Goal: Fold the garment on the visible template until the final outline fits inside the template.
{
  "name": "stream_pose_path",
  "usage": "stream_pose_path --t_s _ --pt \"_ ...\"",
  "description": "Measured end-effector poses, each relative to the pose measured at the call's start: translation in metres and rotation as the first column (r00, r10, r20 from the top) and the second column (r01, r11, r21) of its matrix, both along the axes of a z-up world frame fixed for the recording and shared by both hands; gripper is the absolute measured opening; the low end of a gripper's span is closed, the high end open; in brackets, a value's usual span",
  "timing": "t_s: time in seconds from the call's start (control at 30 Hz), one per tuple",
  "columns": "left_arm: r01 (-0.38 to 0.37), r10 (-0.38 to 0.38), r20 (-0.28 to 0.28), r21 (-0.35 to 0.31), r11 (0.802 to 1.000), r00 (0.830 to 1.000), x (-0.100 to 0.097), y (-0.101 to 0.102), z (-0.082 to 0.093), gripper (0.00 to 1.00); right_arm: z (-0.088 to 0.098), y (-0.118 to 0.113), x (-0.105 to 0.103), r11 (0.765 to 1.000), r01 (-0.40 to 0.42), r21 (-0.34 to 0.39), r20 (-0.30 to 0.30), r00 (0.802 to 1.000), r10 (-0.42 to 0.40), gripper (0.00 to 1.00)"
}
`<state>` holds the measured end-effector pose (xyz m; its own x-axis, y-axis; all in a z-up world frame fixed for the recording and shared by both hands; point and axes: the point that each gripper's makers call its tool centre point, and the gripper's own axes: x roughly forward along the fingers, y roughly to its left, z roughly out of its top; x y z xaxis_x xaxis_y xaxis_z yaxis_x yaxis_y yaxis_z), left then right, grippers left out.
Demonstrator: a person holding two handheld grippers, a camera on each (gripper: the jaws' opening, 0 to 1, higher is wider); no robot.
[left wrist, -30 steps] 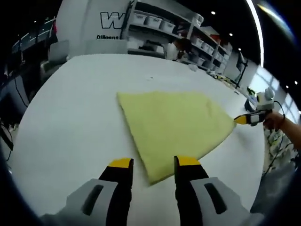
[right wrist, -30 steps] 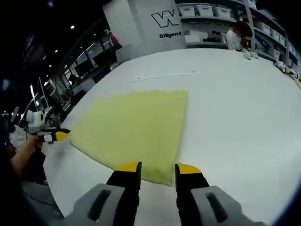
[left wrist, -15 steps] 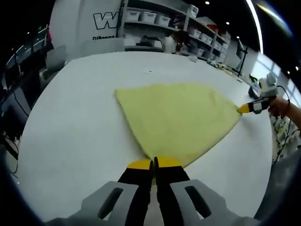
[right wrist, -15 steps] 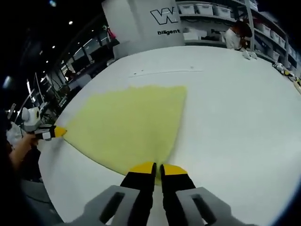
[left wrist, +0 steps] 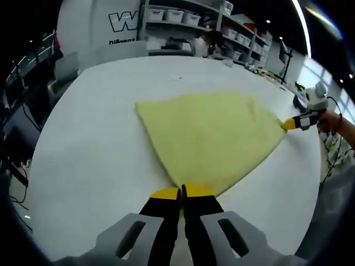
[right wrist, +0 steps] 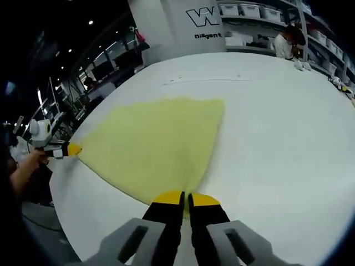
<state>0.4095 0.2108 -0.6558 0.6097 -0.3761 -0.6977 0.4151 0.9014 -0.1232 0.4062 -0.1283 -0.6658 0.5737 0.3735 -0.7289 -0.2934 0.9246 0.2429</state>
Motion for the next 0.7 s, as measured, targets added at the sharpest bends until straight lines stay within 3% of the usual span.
stream_pose_path --t_s 0.7 --pt "-0.03 0.03 -0.021 -0.012 0.999 0.999 -0.03 0.021 -0.003 0.03 -0.003 0.023 -0.029 0.999 -0.039 0.024 0.002 0.999 0.039 0.0"
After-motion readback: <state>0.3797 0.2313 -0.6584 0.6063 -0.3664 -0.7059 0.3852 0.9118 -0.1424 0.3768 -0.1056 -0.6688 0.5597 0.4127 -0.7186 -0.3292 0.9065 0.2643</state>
